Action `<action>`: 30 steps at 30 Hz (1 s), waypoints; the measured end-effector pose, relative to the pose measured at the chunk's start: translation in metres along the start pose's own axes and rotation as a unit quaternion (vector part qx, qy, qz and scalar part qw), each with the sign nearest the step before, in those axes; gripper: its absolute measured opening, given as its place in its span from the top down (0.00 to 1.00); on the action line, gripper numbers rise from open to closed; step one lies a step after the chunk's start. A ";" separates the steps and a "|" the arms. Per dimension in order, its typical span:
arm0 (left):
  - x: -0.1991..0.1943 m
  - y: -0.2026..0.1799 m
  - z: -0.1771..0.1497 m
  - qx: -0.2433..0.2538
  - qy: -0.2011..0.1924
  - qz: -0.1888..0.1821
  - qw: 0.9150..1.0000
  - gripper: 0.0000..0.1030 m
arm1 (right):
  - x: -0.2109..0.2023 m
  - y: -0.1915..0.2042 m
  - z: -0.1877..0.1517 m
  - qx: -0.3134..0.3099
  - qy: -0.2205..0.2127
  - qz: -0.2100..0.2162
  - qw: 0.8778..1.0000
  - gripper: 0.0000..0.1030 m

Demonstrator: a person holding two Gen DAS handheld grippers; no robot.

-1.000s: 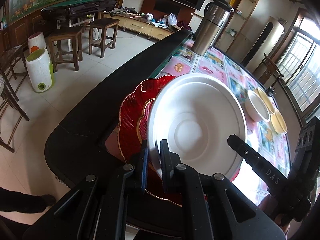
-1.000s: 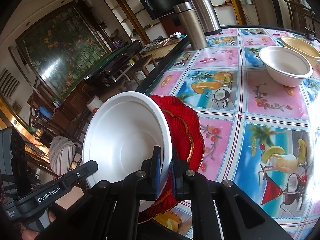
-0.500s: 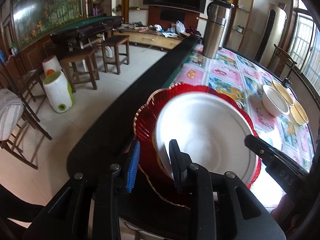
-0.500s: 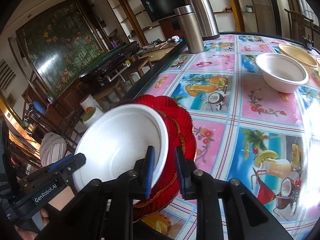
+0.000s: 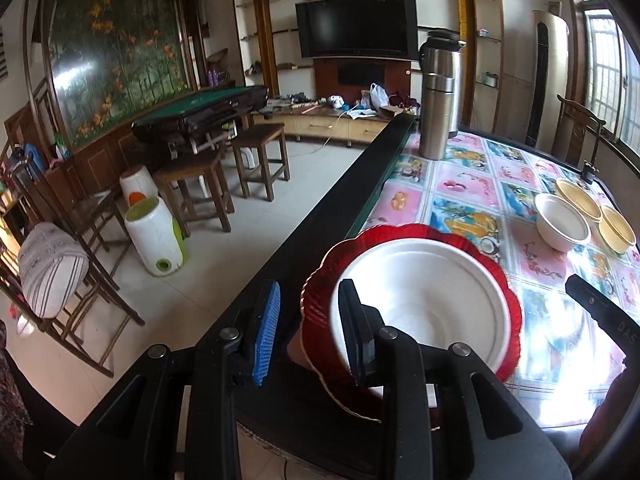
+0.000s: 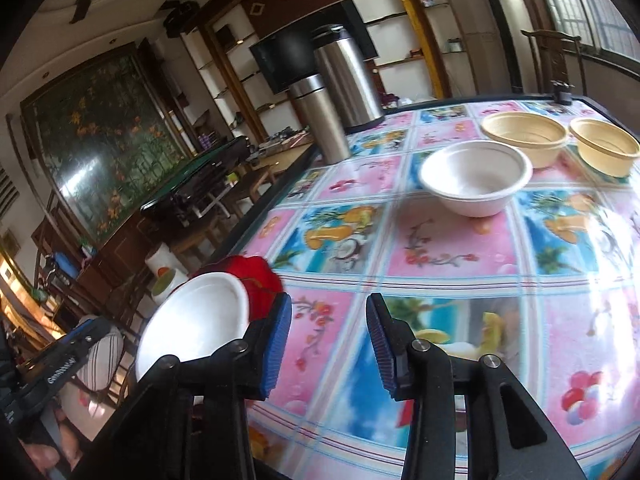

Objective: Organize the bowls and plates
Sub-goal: 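Lower the white bowl onto the red plates and open both grippers, then withdraw both grippers toward the remaining white and beige bowls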

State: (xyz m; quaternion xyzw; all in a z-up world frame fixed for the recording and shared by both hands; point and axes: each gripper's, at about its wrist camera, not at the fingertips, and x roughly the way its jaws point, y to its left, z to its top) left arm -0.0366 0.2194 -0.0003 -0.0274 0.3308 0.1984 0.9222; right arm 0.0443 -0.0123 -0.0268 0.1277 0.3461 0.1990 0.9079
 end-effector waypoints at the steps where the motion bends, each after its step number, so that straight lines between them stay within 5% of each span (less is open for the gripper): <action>1: -0.002 -0.003 -0.001 0.003 -0.003 0.000 1.000 0.73 | -0.002 -0.008 0.000 0.009 0.000 -0.002 1.000 0.59; 7: -0.022 -0.025 0.003 0.027 -0.028 0.000 0.999 0.49 | -0.018 -0.047 0.001 0.044 -0.008 -0.018 0.999 0.58; 12: -0.033 -0.046 0.004 0.049 -0.036 -0.006 0.998 0.49 | -0.033 -0.077 0.003 0.072 -0.020 -0.025 0.997 0.55; 19: -0.038 -0.086 0.005 0.078 -0.032 -0.030 0.996 0.35 | -0.047 -0.119 0.005 0.110 -0.033 -0.034 0.993 0.50; 23: -0.035 -0.117 -0.003 0.095 -0.001 -0.083 0.992 0.30 | -0.053 -0.147 0.003 0.134 -0.035 -0.040 0.990 0.48; 27: -0.018 -0.157 -0.024 0.106 0.082 -0.184 0.974 0.27 | -0.057 -0.174 -0.001 0.161 -0.037 -0.052 0.985 0.47; 30: -0.008 -0.185 -0.041 0.131 0.123 -0.203 0.963 0.27 | -0.058 -0.193 -0.004 0.188 -0.033 -0.046 0.981 0.47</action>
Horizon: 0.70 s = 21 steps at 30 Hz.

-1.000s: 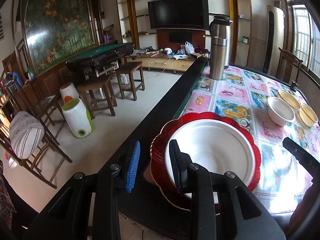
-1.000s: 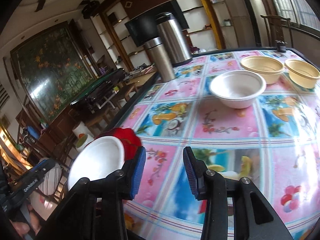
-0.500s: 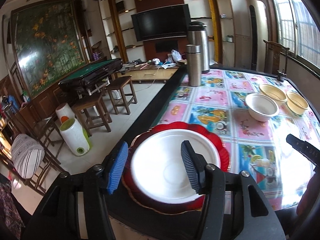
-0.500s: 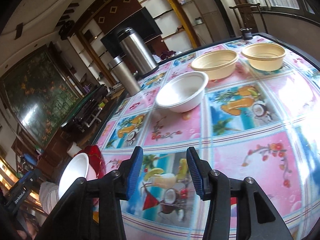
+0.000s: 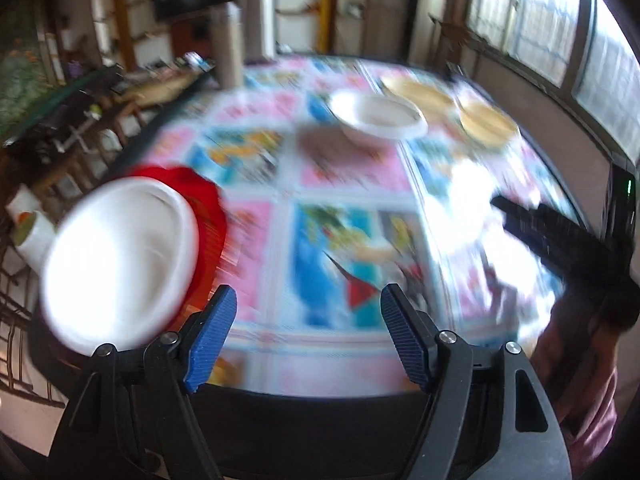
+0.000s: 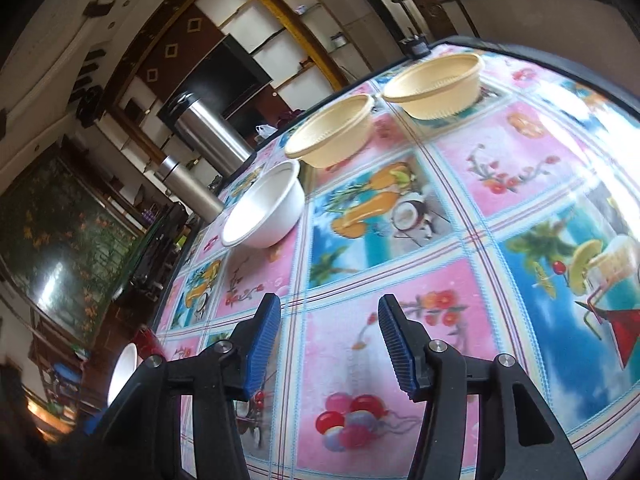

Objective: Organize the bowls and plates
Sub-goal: 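Withdraw both grippers toward the remaining white and beige bowls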

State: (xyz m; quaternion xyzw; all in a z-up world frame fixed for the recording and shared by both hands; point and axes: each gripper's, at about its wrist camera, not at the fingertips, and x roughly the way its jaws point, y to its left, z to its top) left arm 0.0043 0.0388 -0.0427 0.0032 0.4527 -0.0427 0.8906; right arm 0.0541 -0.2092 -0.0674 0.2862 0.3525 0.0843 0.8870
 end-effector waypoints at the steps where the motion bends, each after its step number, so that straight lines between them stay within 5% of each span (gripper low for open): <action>1: 0.006 -0.006 -0.002 0.006 0.010 -0.004 1.000 0.27 | 0.001 -0.003 0.001 0.006 0.002 0.005 1.000 0.46; 7: 0.024 -0.031 -0.012 0.035 0.038 -0.013 0.999 0.27 | 0.009 0.002 0.000 -0.006 0.014 0.009 1.000 0.38; 21: 0.037 -0.035 -0.027 0.036 0.028 -0.023 0.999 0.27 | 0.014 0.003 -0.002 0.001 0.015 -0.002 1.000 0.26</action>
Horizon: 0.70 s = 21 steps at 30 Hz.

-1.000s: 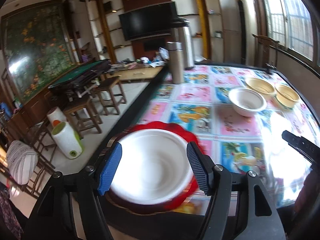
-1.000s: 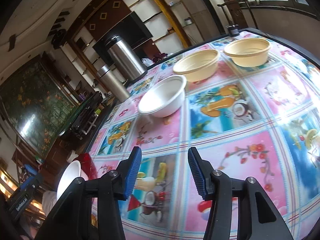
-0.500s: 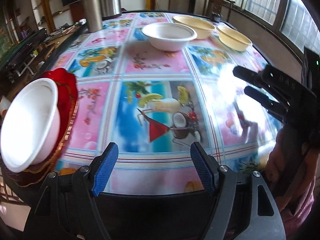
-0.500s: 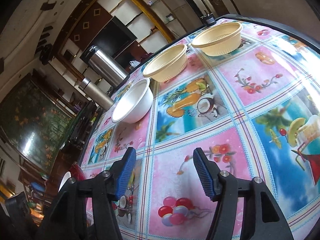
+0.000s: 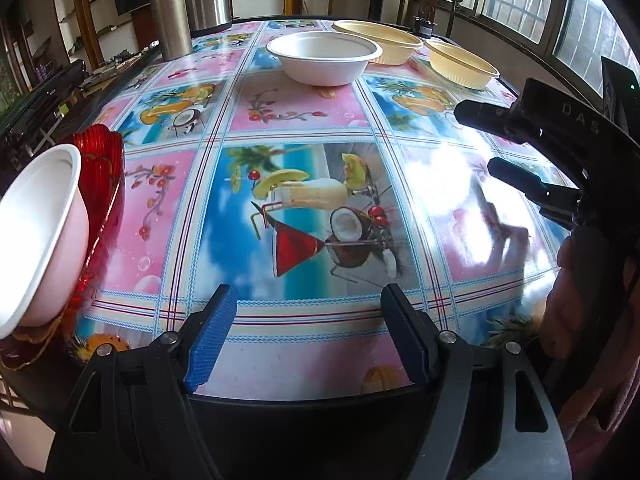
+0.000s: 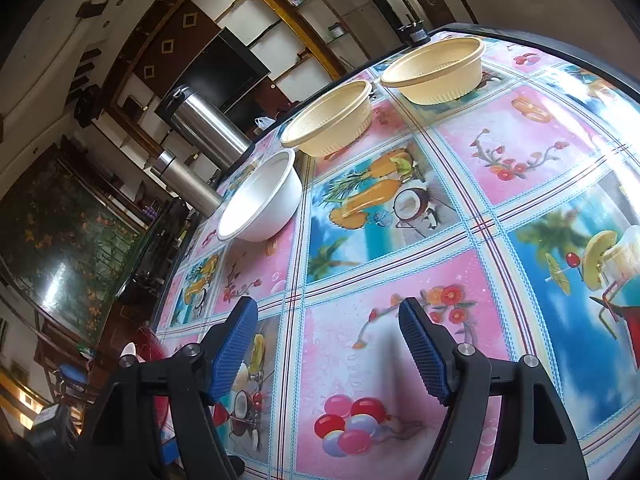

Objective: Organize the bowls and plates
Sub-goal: 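Withdraw both grippers toward the remaining white and beige bowls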

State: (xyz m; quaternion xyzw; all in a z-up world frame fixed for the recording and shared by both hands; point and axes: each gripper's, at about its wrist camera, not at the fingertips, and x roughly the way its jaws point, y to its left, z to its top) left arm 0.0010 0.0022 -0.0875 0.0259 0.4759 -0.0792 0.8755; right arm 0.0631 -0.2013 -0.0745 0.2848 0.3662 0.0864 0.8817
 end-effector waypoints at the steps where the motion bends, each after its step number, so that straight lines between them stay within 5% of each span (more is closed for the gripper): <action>1: -0.001 0.000 0.000 0.002 -0.003 0.002 1.000 0.27 | 0.000 0.000 0.000 0.000 -0.001 -0.001 1.000 0.26; 21: 0.003 0.006 0.000 0.016 -0.015 0.001 1.000 0.13 | 0.006 -0.001 0.002 0.001 0.001 -0.020 1.000 0.23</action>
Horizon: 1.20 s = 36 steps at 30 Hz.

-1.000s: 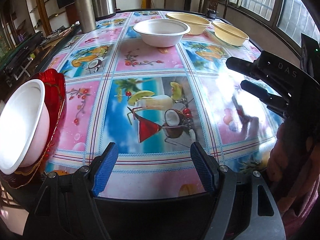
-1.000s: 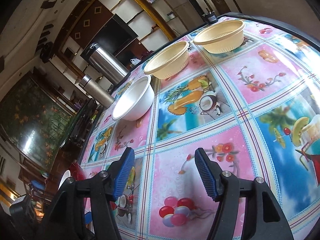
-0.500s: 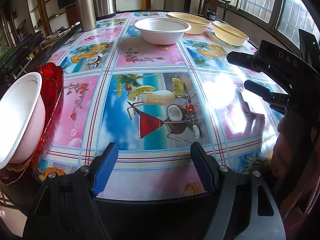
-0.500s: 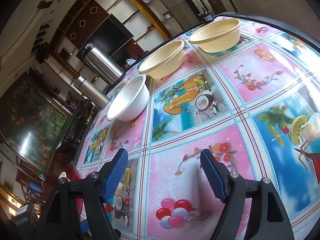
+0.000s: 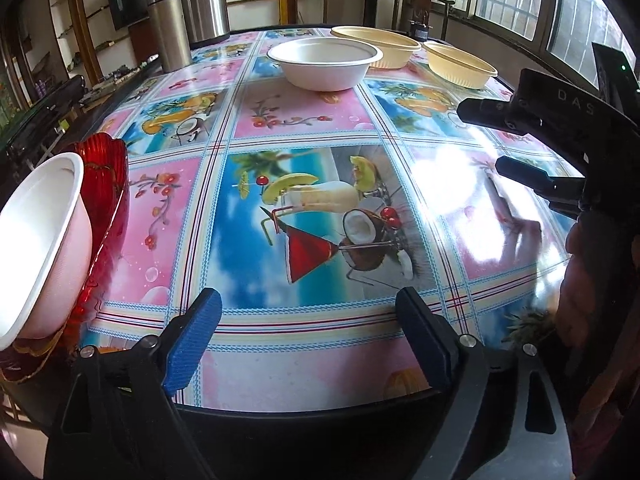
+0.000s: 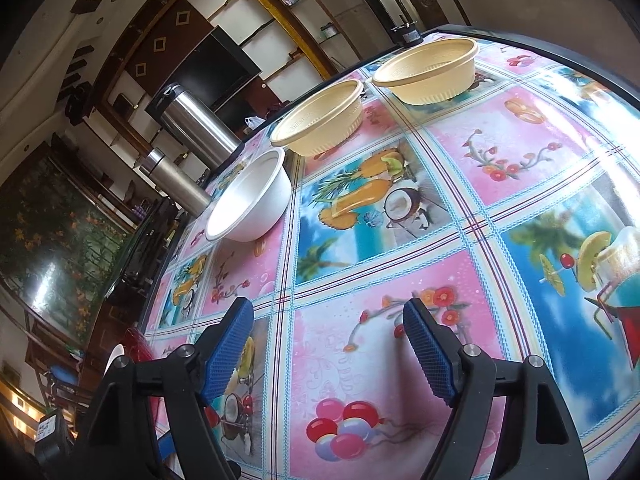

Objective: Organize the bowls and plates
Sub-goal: 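Withdraw both grippers toward the remaining white and beige bowls, then move both open grippers to the rim of the small white bowl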

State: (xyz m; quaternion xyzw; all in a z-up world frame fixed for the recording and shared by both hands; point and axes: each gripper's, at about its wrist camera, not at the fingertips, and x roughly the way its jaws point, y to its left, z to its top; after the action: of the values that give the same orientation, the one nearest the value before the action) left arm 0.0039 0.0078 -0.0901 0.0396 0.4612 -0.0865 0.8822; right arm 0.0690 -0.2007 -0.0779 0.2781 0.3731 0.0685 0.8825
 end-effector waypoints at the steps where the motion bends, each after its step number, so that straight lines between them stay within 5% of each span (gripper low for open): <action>1: -0.002 0.002 0.005 -0.002 0.003 -0.007 1.000 0.13 | 0.000 0.000 0.002 0.002 0.001 0.001 1.000 0.22; 8: -0.035 0.029 0.086 -0.016 -0.029 -0.018 0.999 0.13 | 0.023 0.015 0.063 0.029 0.027 0.045 0.998 0.21; 12: -0.026 0.060 0.154 -0.078 0.002 -0.048 0.996 0.13 | 0.050 0.037 0.118 0.038 0.046 0.068 0.996 0.18; 17: 0.021 0.082 0.210 -0.107 0.061 -0.030 0.992 0.13 | 0.097 0.029 0.144 0.125 0.096 0.101 0.982 0.17; 22: 0.066 0.087 0.232 -0.142 0.110 -0.027 0.983 0.13 | 0.130 0.002 0.129 0.155 0.110 0.108 0.976 0.17; 26: 0.087 0.089 0.237 -0.184 0.113 -0.049 0.975 0.13 | 0.134 -0.005 0.131 0.163 0.112 0.129 0.972 0.17; 36: 0.097 0.086 0.223 -0.310 0.065 -0.099 0.943 0.13 | 0.140 -0.002 0.132 0.178 0.121 0.169 0.962 0.17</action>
State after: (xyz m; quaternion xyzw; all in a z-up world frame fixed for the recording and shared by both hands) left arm 0.2548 0.0474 -0.0433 -0.2766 0.5235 -0.0234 0.8056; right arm 0.2607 -0.2145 -0.0912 0.4790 0.4308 0.1819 0.7429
